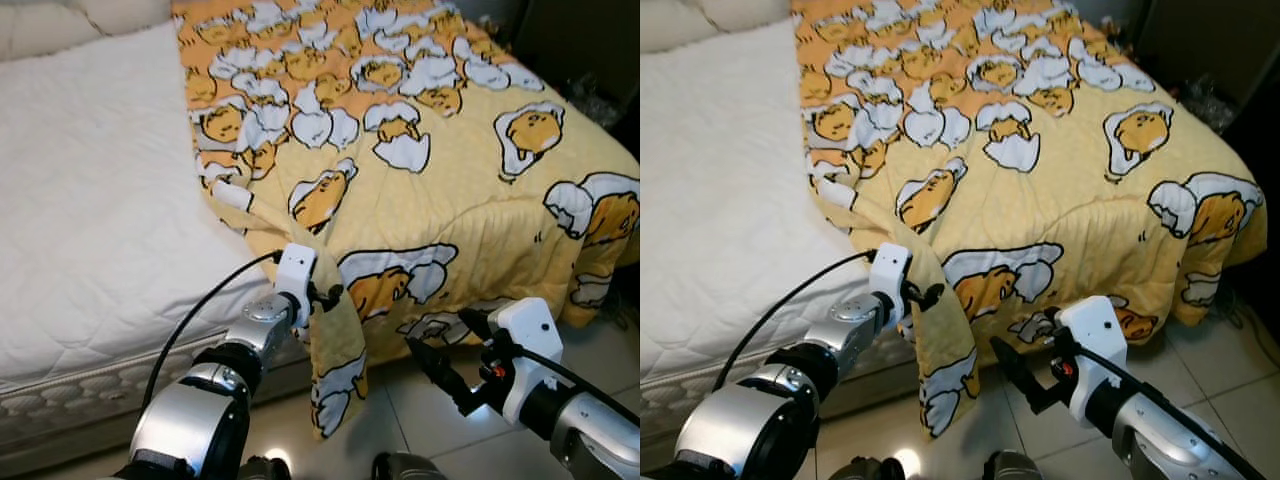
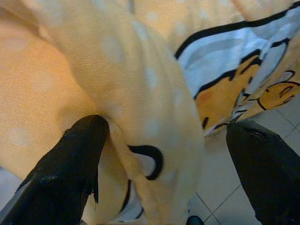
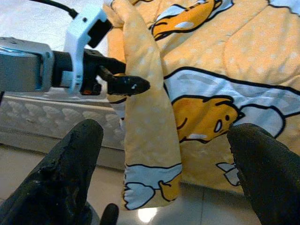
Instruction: Clean up the room
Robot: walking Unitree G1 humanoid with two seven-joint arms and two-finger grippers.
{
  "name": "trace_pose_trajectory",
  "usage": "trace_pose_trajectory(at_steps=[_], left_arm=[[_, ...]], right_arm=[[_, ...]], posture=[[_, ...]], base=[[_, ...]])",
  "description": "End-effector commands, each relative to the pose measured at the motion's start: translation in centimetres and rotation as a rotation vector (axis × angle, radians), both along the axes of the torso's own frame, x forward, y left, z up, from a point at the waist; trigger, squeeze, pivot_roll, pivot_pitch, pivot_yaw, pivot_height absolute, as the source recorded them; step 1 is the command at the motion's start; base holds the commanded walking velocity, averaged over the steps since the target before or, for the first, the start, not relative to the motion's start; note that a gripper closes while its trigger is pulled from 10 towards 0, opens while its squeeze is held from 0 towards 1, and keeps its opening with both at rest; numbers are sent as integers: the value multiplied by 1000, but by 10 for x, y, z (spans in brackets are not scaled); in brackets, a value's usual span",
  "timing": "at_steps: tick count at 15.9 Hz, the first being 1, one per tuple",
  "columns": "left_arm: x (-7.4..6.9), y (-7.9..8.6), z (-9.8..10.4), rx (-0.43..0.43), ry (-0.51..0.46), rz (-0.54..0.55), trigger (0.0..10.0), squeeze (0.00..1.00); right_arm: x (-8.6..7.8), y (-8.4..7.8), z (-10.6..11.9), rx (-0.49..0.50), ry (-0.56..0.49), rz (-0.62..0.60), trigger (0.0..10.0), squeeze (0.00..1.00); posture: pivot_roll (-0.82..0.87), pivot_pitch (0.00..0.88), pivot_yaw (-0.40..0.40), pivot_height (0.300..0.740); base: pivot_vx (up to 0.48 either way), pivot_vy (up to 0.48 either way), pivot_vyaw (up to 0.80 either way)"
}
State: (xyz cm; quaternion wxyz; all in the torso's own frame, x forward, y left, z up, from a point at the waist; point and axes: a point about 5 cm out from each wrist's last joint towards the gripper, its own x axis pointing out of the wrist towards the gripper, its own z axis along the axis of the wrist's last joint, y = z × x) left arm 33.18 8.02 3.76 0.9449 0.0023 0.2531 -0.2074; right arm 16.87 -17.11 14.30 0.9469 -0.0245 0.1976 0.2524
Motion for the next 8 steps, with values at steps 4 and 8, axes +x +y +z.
trace_pose_trajectory(at_steps=[4, 8], left_arm=[[7, 13, 5, 6, -28, 102, 3529, 0], [5, 11, 3, -34, -28, 123, 1647, 0]], right_arm=[[-2, 0, 1, 4, 11, -12, 10000, 0], [0, -1, 4, 2, 3, -13, 10000, 0]], posture=[[-305, 183, 100, 740], [-317, 182, 93, 740]], base=[[0, 0, 0], [0, 0, 0]])
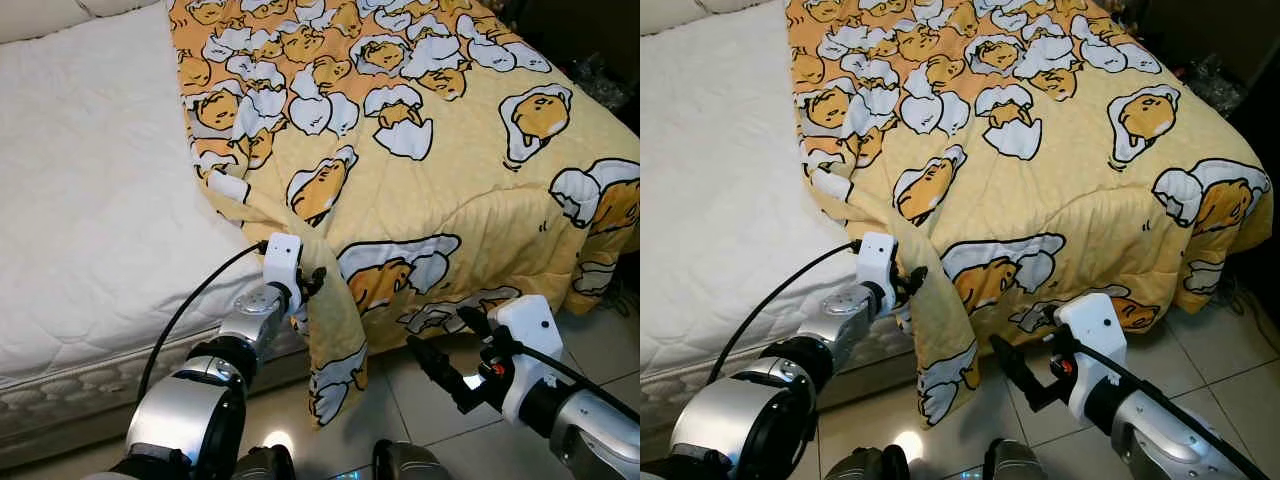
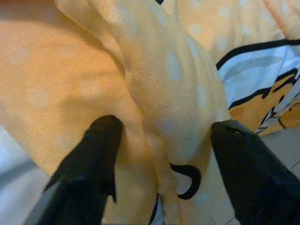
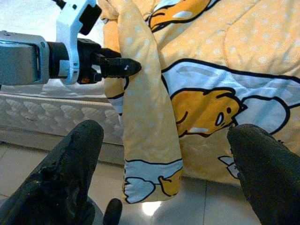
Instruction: Clean up the room
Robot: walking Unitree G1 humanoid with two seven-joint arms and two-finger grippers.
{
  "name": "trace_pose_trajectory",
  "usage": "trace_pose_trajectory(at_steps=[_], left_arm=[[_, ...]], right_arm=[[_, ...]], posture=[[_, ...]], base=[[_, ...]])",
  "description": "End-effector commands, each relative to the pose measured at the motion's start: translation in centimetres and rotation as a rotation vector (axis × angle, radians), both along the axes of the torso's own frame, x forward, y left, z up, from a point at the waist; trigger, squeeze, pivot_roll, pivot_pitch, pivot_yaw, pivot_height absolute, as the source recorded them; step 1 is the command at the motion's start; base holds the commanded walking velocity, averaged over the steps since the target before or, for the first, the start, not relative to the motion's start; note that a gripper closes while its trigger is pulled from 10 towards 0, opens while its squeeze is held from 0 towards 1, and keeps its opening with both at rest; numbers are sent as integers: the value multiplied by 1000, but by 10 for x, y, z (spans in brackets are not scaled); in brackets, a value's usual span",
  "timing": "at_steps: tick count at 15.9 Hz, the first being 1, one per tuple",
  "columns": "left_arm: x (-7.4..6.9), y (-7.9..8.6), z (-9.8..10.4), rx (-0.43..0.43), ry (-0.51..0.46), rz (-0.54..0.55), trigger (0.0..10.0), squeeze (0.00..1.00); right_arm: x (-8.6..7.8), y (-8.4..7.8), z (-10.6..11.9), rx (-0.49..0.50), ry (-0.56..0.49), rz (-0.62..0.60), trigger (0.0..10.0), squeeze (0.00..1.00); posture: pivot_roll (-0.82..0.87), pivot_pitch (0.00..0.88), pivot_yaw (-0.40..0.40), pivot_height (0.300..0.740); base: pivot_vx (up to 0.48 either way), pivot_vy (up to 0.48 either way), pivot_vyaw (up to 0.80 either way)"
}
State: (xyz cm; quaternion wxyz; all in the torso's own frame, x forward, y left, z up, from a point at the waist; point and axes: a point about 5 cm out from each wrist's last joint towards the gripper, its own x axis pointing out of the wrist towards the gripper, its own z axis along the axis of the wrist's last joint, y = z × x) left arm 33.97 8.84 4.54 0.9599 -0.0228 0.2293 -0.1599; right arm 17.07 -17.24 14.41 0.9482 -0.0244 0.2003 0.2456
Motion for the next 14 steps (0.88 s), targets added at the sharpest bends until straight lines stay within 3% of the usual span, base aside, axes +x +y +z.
trace_pose_trajectory(at_steps=[1, 2, 14], left_arm=[[-4, 0, -5, -5, 23, 12, 353, 0], [-5, -2, -7, 8, 31, 6, 0, 0], [-2, -8, -1, -49, 18, -17, 0, 0]], right_arm=[[-3, 1, 3, 6, -1, 1, 10000, 0], [-4, 2, 4, 7, 0, 9, 10000, 0], [-2, -2, 6, 11, -2, 23, 10000, 0]], posture=[[-322, 184, 95, 740], [-334, 183, 100, 740], [-342, 167, 112, 740]], base=[[0, 0, 0], [0, 0, 0], [0, 0, 0]])
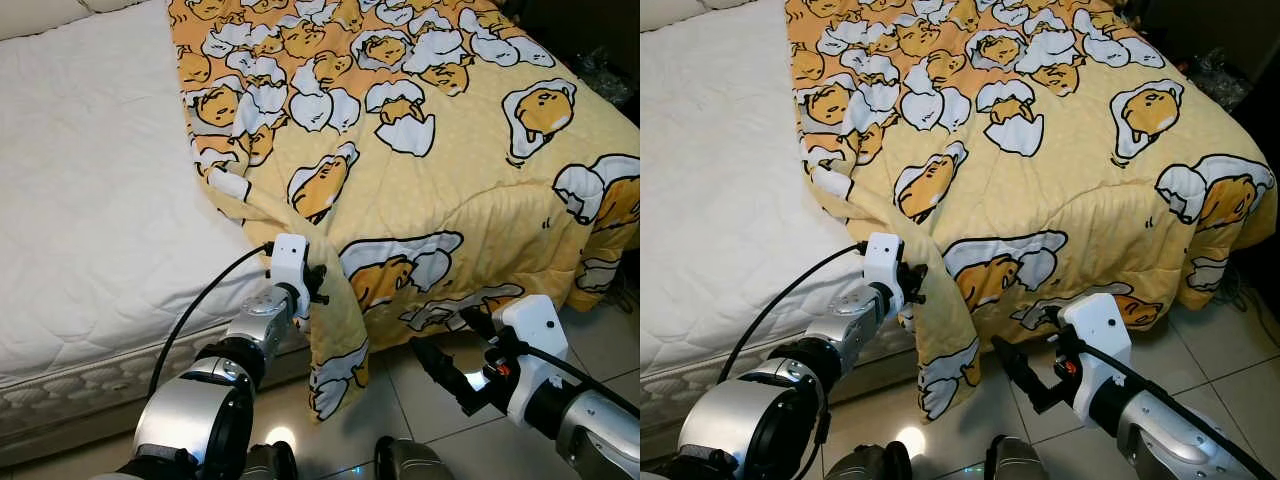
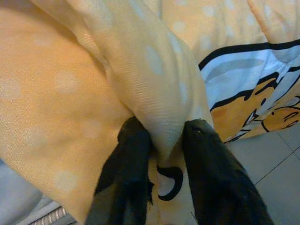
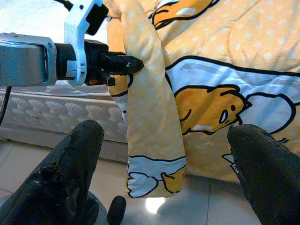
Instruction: Clean up the room
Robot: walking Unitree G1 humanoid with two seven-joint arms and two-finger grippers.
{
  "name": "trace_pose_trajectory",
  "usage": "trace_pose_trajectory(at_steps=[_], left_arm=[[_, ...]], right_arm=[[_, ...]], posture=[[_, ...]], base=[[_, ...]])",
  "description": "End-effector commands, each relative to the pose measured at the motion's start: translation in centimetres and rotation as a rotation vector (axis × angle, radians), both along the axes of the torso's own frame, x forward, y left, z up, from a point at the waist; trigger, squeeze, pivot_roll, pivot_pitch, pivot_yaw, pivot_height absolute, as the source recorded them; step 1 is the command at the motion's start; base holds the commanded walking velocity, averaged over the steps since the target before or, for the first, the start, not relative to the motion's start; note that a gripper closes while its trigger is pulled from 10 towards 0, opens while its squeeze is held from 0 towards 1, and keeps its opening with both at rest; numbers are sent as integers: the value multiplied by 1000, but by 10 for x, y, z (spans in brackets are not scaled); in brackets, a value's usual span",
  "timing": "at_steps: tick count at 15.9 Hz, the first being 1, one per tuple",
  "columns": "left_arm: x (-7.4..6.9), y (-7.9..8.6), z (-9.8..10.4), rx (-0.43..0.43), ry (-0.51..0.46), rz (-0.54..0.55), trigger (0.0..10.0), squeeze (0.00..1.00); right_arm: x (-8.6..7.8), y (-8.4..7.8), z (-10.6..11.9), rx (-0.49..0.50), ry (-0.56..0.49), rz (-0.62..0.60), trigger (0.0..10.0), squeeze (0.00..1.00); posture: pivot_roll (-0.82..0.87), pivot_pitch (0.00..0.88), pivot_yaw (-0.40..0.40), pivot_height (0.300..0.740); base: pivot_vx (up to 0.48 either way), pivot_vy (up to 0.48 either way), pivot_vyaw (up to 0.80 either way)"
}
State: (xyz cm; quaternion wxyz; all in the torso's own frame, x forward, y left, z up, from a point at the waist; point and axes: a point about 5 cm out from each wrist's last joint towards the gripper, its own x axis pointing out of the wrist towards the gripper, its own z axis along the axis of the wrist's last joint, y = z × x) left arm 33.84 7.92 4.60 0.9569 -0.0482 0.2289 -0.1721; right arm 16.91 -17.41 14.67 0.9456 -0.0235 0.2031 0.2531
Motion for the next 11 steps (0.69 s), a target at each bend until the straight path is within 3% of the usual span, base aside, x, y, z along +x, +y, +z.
trace_pose_trajectory(at_steps=[1, 11], left_arm=[[-1, 1, -2, 6, 10, -5, 0, 0], [-1, 1, -2, 6, 10, -5, 0, 0]], right_arm=[[-1, 0, 3, 8, -9, 8, 10000, 0], [-1, 0, 3, 8, -9, 8, 10000, 0]], posture=[[-342, 167, 112, 740], [-342, 167, 112, 740]], base=[[0, 0, 0], [0, 0, 0]])
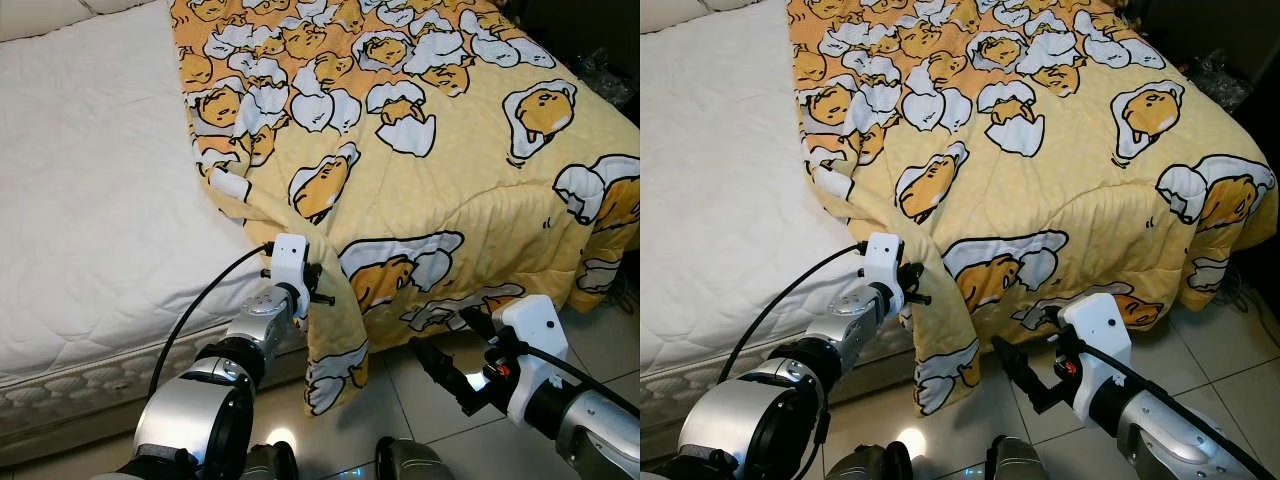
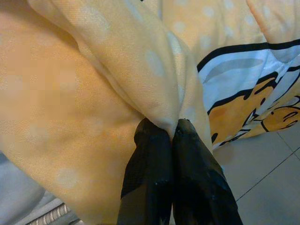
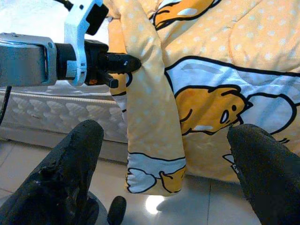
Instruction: Clean up the room
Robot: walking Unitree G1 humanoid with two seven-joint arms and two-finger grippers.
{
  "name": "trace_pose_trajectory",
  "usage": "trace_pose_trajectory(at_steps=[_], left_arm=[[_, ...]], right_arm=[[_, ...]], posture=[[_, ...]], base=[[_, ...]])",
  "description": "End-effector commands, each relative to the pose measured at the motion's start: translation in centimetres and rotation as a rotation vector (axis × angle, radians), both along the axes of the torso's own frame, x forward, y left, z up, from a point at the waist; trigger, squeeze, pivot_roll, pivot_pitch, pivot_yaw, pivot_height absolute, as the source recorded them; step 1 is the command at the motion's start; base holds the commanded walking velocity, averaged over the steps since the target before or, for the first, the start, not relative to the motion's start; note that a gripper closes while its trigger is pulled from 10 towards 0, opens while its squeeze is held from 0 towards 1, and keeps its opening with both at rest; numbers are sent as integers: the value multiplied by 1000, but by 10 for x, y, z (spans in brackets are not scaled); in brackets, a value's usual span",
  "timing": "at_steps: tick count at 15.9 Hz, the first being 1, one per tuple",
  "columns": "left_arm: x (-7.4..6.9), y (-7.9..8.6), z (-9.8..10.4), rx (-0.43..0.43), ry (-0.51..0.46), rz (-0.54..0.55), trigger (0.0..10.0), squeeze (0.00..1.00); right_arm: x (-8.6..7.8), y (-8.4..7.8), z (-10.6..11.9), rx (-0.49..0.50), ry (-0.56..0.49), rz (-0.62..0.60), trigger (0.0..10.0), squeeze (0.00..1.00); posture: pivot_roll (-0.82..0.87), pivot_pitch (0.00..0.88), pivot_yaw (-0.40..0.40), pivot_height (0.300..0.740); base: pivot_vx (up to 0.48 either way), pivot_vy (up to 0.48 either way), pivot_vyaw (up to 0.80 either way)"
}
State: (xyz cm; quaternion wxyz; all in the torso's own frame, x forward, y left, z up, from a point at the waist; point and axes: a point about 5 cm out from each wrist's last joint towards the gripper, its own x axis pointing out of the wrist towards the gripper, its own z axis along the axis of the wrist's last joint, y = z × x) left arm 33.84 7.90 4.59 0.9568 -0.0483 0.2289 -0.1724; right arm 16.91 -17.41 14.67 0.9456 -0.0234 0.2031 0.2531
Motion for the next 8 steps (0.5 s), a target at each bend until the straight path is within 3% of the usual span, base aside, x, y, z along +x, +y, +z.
trace_pose_trajectory(at_steps=[1, 4, 5, 7, 8], left_arm=[[-1, 1, -2, 6, 9, -4, 0, 0], [-1, 1, -2, 6, 9, -4, 0, 0], [-11, 30, -13, 19, -14, -49, 0, 0], [-37, 78, -27, 67, -37, -125, 0, 0], [-39, 82, -27, 64, -42, -109, 0, 0]], right_arm=[[-1, 0, 3, 7, -9, 8, 10000, 0], [-1, 0, 3, 7, -9, 8, 10000, 0], [4, 5, -1, 24, -6, 42, 10000, 0], [12, 15, -9, 52, -2, 96, 10000, 0], [13, 16, -9, 55, -3, 101, 10000, 0]], posture=[[-342, 167, 112, 740], [-342, 167, 112, 740], [-230, 116, 106, 740], [-207, 109, 93, 740], [-199, 107, 89, 740]], base=[[0, 0, 0], [0, 0, 0], [0, 0, 0], [0, 0, 0], [0, 0, 0]])
